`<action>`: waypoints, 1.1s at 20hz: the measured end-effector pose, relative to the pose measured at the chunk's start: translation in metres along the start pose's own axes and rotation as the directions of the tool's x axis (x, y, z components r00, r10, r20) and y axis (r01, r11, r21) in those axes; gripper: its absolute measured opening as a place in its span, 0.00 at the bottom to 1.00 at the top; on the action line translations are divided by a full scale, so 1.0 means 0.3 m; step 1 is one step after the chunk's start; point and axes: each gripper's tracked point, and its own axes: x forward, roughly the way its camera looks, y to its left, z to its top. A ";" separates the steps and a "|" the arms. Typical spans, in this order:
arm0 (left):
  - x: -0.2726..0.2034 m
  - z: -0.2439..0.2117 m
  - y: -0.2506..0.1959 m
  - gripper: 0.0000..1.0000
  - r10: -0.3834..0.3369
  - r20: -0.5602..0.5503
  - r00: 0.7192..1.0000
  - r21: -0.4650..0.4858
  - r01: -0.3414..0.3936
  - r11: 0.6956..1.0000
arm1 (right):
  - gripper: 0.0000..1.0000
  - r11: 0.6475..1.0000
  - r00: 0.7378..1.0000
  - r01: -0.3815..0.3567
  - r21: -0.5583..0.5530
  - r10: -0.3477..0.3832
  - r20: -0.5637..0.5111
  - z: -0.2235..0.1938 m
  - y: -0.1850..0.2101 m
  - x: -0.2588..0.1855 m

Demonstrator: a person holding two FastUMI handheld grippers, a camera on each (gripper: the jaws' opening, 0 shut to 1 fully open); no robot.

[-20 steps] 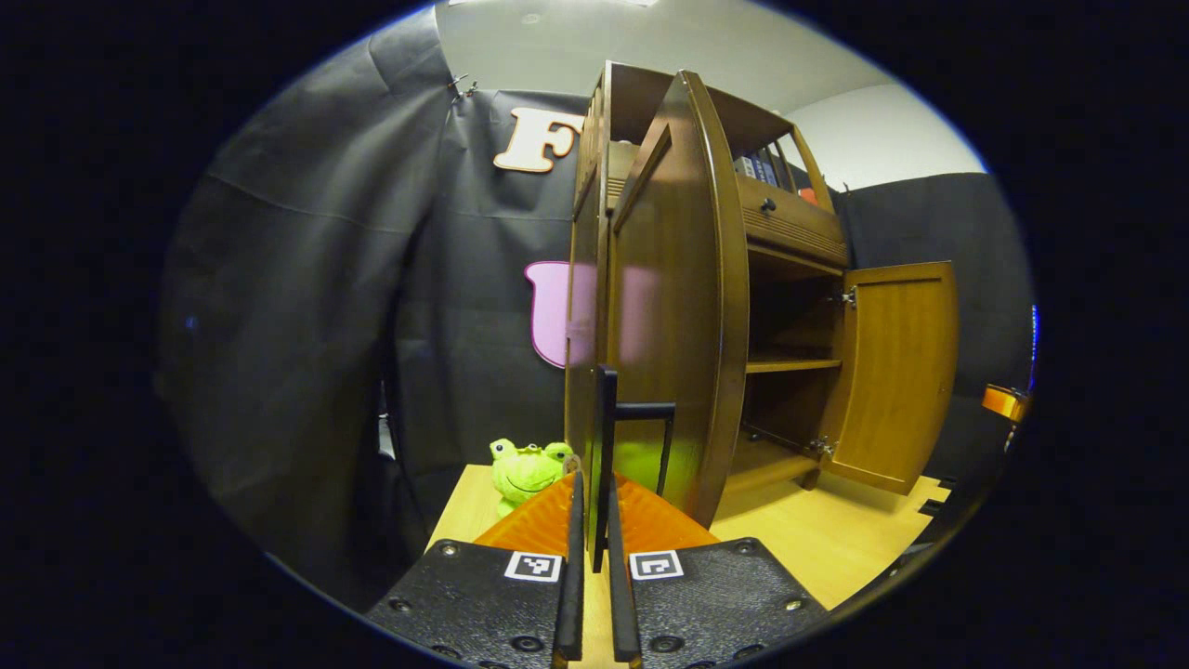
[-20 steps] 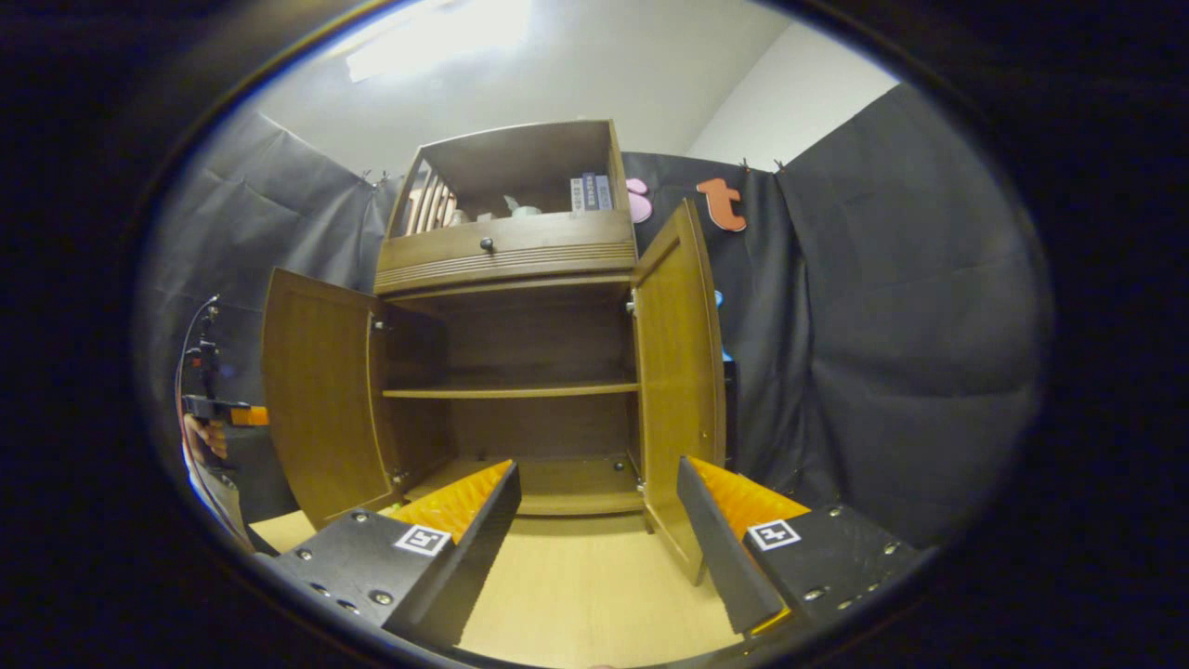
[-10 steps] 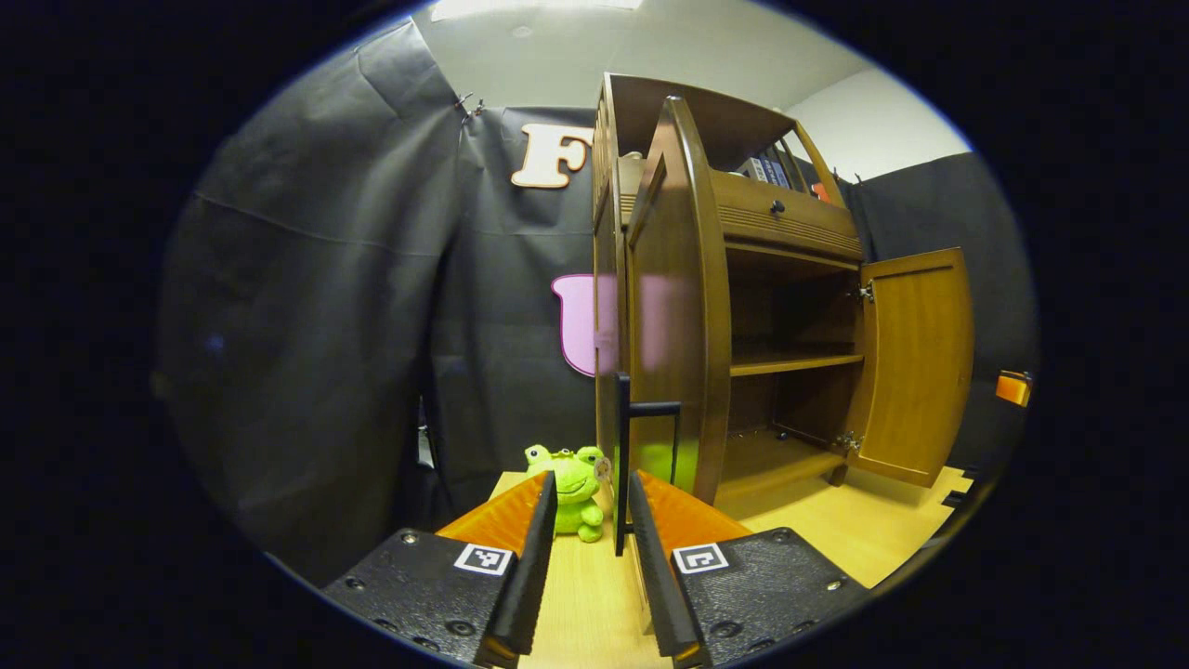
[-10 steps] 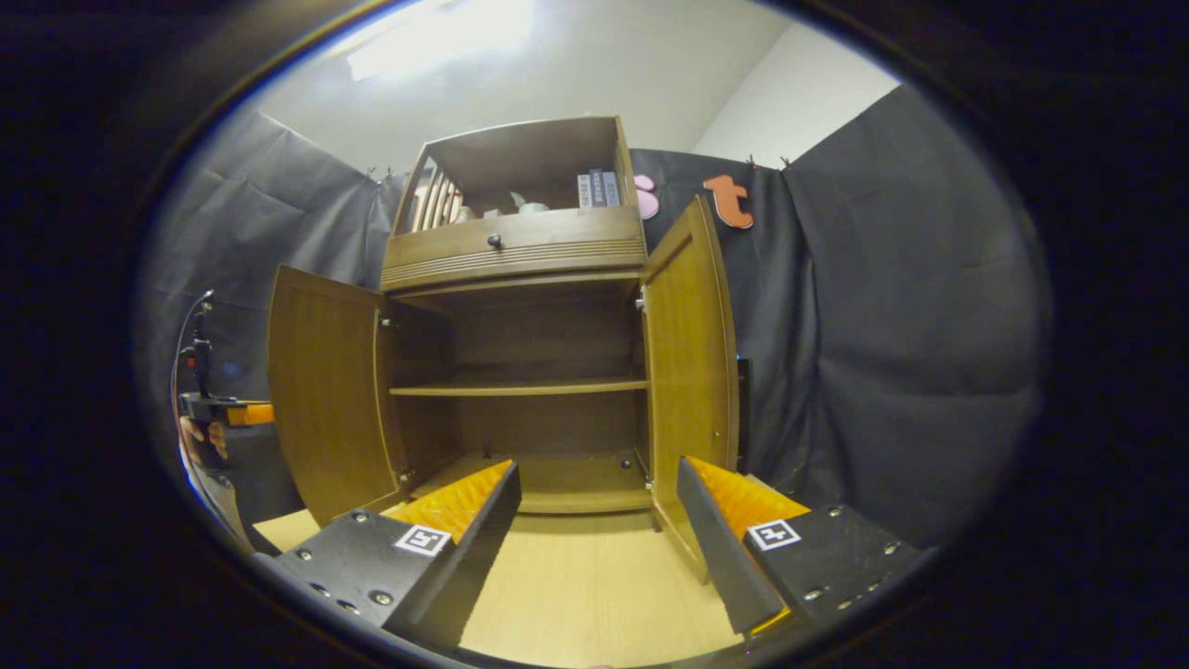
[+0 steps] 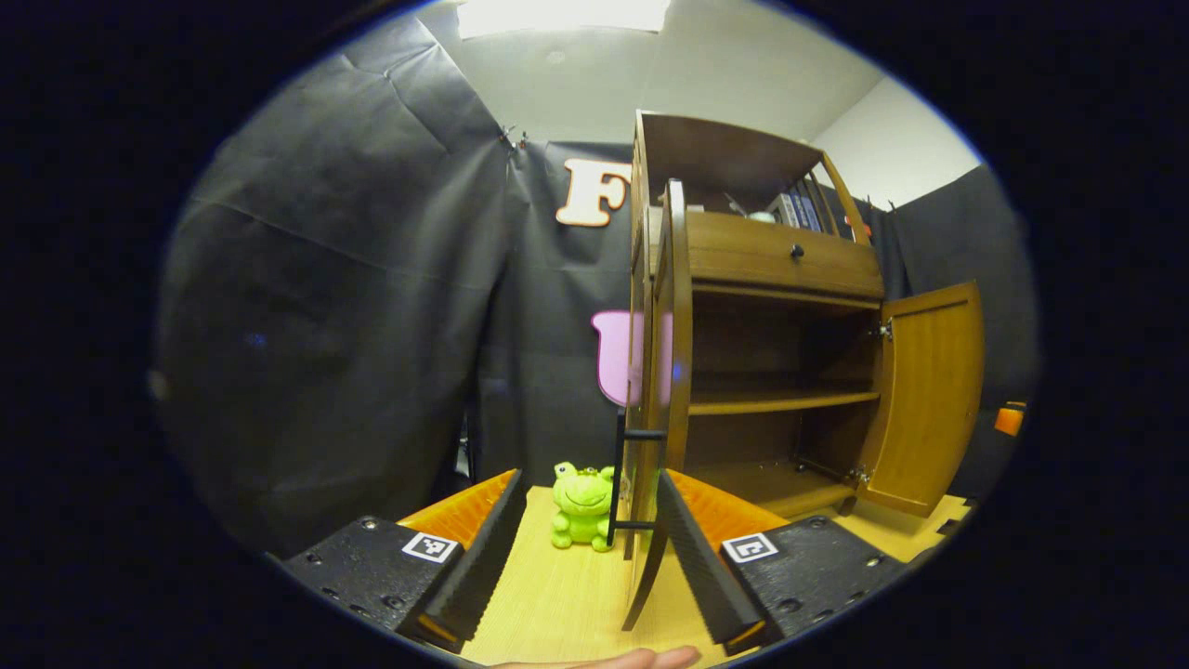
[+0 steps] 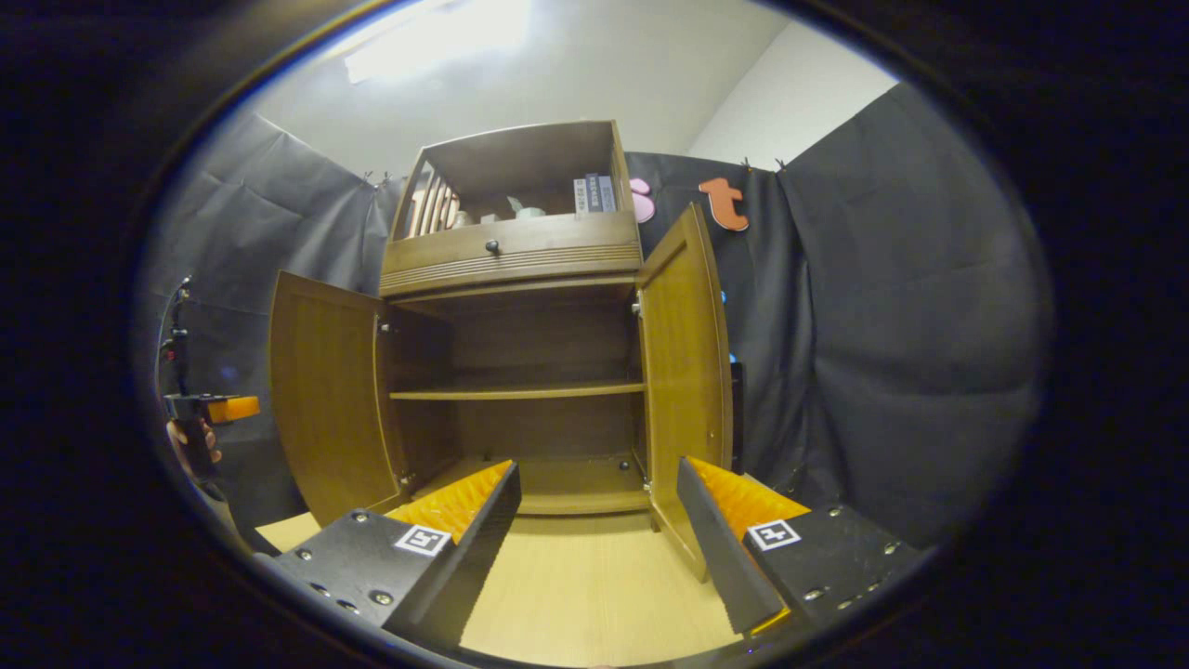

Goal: Open the right door of the double-door shoe cabinet with the right hand, and open the left door with the left hand.

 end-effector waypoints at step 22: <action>0.156 0.027 -0.709 0.93 -0.207 0.030 0.978 0.016 0.207 0.978 | 1.00 0.998 0.995 -0.047 -0.029 0.049 0.085 0.158 0.137 0.145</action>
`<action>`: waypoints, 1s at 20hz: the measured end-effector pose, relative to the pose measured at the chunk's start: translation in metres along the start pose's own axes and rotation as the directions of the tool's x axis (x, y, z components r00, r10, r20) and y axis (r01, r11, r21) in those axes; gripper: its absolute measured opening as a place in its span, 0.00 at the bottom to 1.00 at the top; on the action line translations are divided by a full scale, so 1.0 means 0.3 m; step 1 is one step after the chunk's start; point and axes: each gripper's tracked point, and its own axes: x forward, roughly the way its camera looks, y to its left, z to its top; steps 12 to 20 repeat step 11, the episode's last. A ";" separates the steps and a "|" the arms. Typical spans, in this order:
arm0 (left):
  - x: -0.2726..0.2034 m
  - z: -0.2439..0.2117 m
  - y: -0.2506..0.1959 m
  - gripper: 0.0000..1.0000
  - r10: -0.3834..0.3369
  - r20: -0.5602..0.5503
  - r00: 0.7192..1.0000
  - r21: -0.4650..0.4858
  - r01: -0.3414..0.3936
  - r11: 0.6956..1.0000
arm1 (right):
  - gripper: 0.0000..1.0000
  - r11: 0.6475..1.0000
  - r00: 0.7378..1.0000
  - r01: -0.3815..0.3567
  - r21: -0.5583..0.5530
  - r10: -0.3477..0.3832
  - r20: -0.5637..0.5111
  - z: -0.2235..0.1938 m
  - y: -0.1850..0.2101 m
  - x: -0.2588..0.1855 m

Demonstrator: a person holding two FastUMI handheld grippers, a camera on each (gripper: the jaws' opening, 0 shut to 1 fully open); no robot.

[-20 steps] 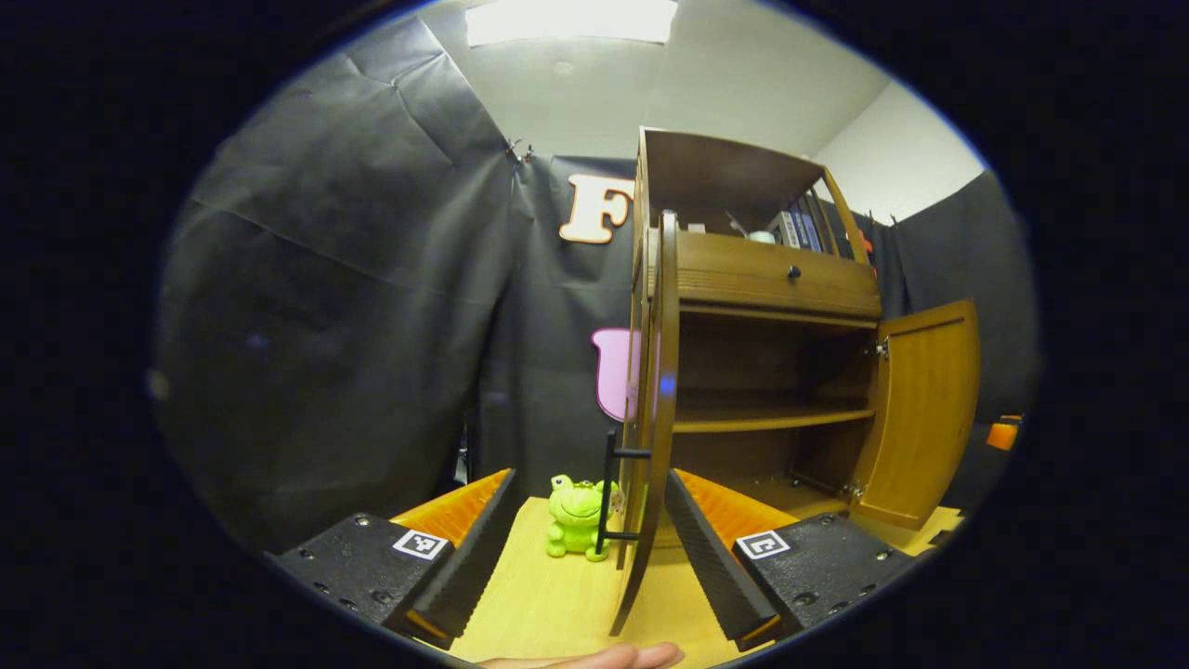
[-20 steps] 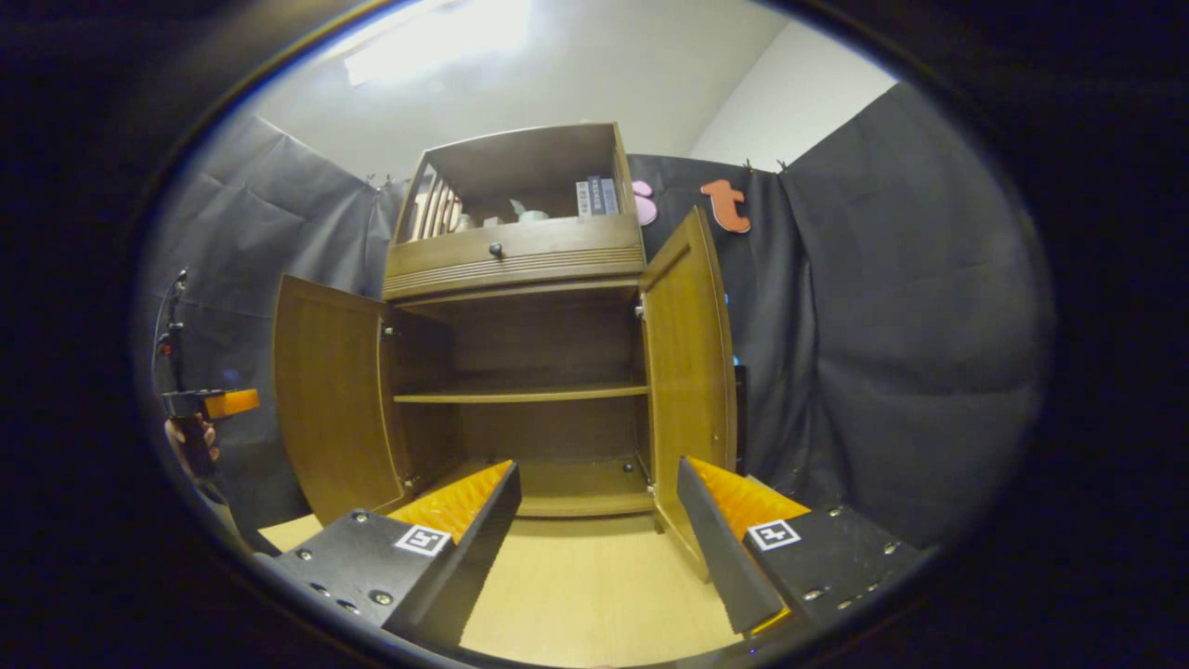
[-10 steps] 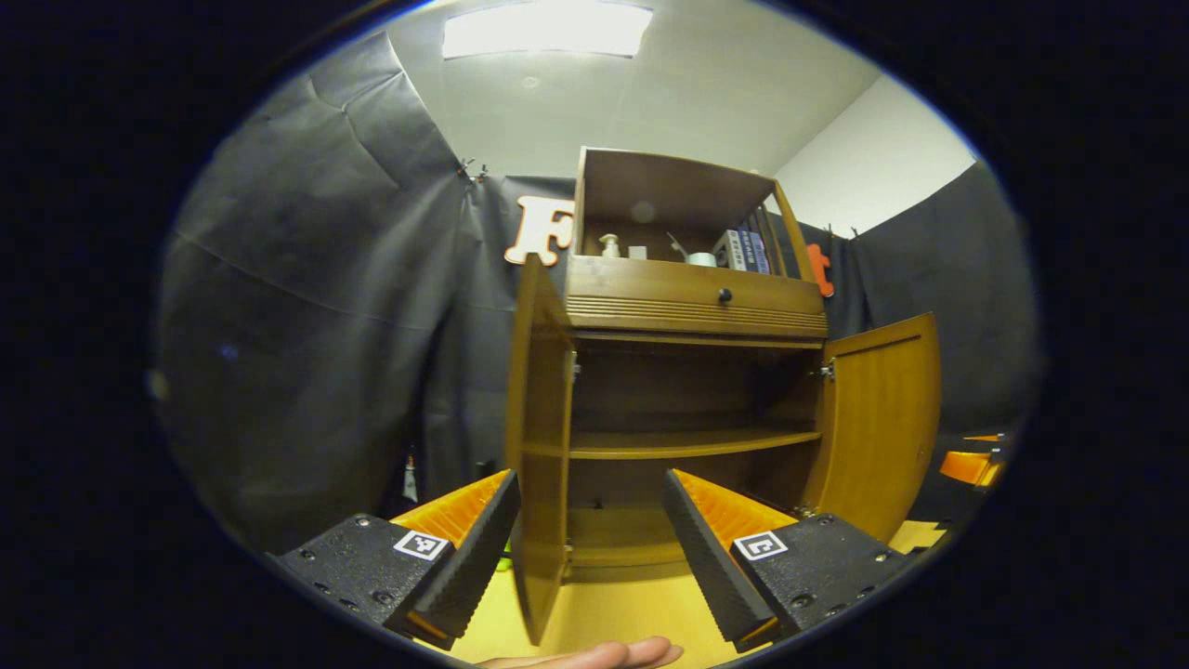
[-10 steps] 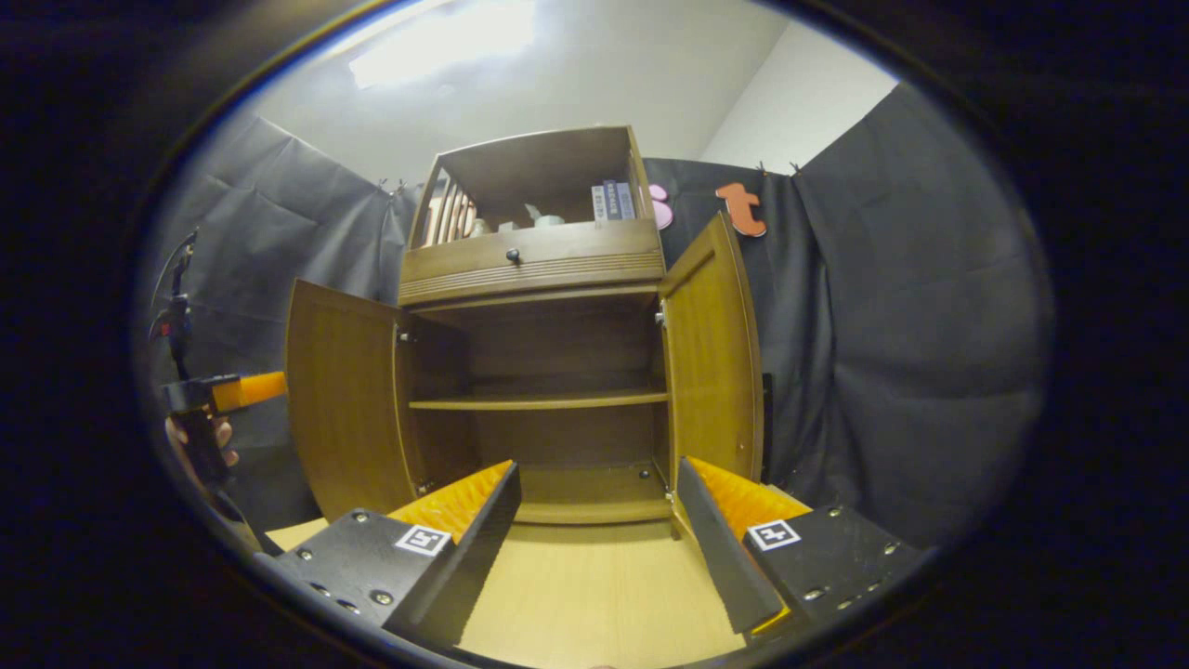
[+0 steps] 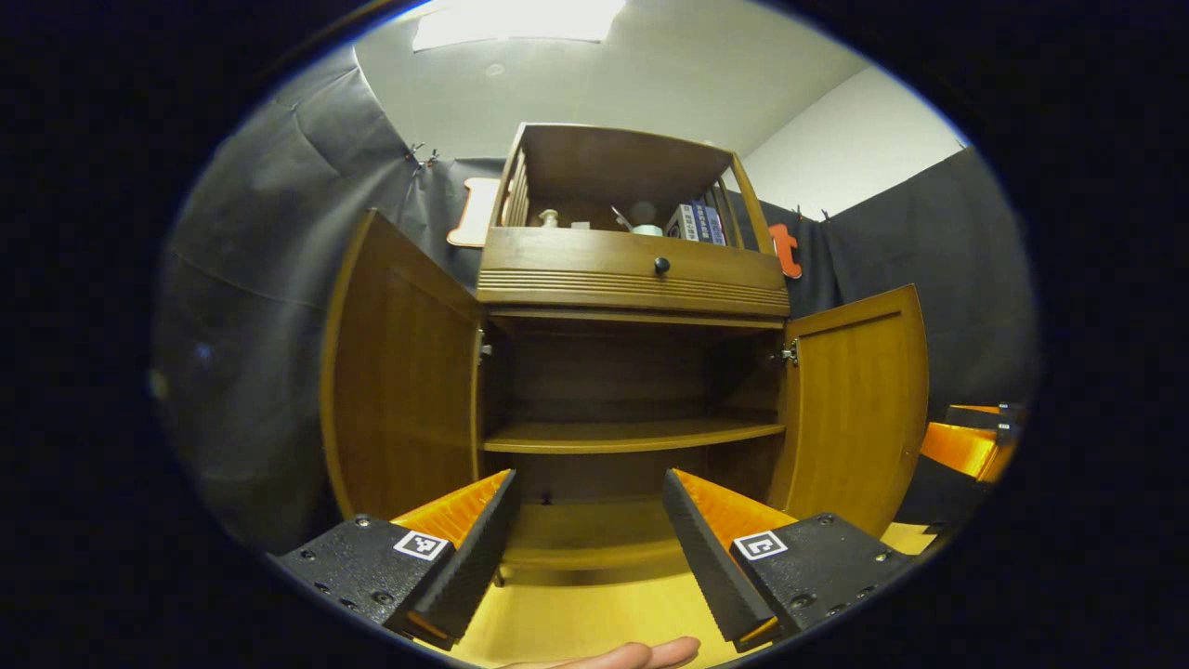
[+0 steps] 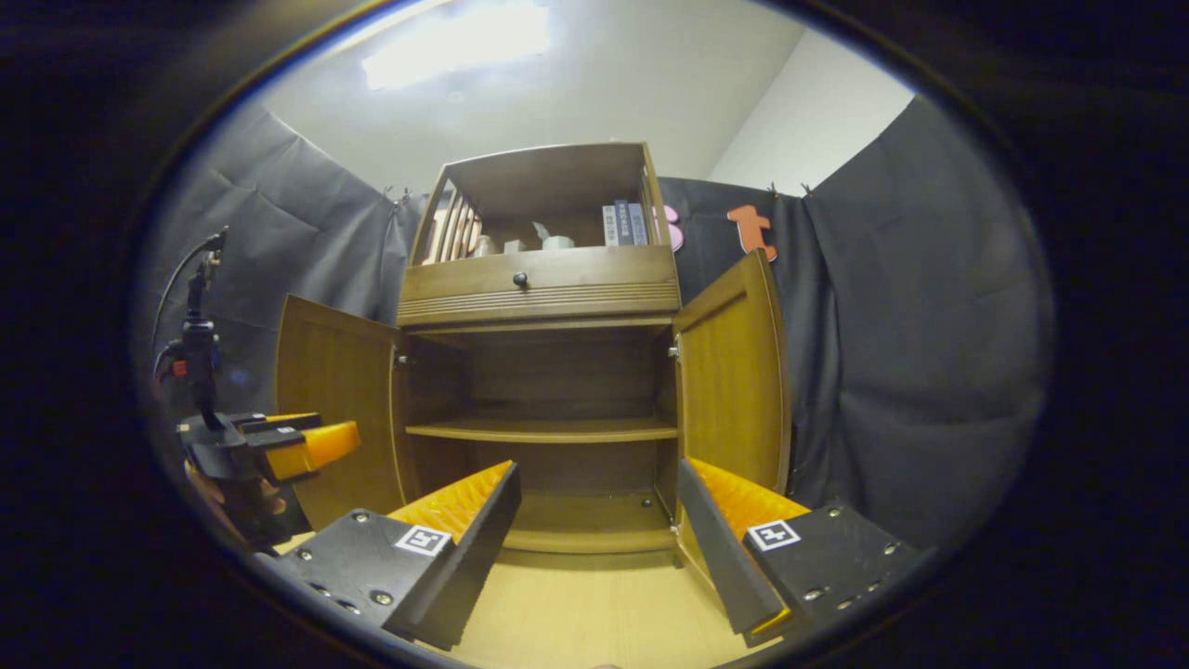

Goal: Open the right door of the double-door shoe cabinet with the right hand, and open the left door with the left hand.

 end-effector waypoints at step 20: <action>0.188 -0.063 -0.297 0.93 -0.078 -0.052 0.996 -0.045 0.075 0.996 | 0.97 0.999 0.999 0.042 -0.001 -0.042 0.006 0.025 -0.013 0.105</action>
